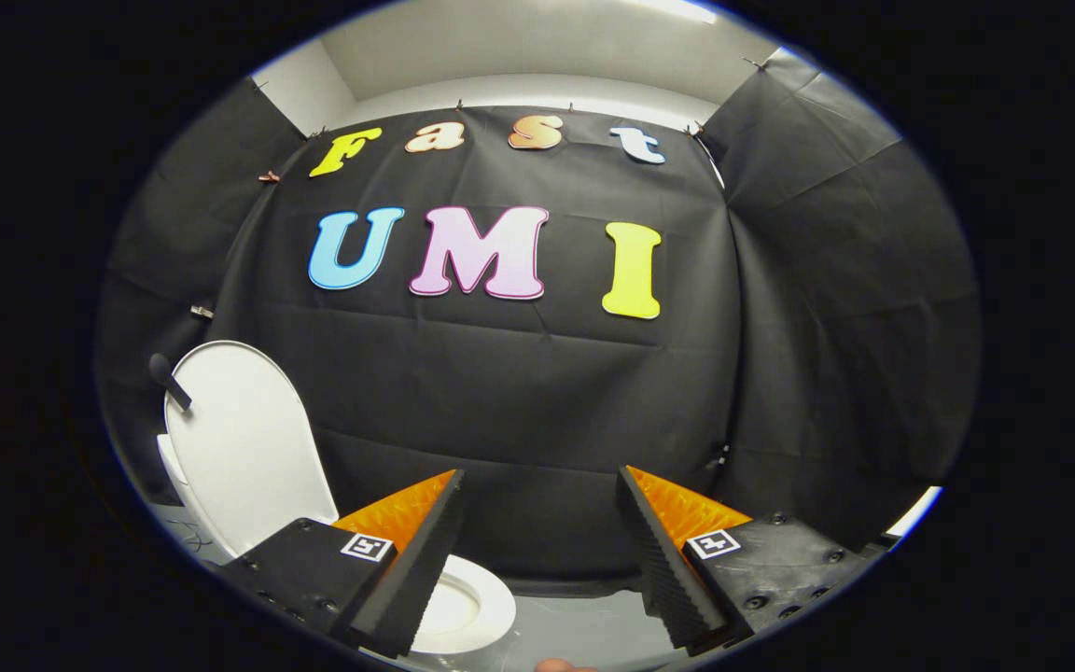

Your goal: Open the toilet lid.

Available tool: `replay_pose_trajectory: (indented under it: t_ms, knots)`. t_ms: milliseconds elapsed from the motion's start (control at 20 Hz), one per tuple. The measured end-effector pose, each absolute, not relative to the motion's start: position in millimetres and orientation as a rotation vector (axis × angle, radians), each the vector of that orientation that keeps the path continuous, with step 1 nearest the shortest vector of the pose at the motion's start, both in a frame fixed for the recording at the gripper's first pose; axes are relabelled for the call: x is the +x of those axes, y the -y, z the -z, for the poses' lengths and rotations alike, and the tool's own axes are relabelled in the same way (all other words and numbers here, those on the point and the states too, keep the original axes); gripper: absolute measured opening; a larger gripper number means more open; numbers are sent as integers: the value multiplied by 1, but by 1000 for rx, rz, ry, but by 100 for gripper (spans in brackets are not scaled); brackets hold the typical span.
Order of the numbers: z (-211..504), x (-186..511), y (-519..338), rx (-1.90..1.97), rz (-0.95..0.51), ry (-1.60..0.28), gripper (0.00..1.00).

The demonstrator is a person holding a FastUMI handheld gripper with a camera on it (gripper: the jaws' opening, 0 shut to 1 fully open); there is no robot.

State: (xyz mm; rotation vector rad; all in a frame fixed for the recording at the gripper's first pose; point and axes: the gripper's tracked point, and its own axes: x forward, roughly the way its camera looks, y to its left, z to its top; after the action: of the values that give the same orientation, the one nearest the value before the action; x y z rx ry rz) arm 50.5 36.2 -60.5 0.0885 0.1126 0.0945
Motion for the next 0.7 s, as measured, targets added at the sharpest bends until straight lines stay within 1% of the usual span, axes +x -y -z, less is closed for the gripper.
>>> replay_pose_trajectory:
  t_ms: [700]
  knots:
    - [65,50,-39,89,-111,-112,98]
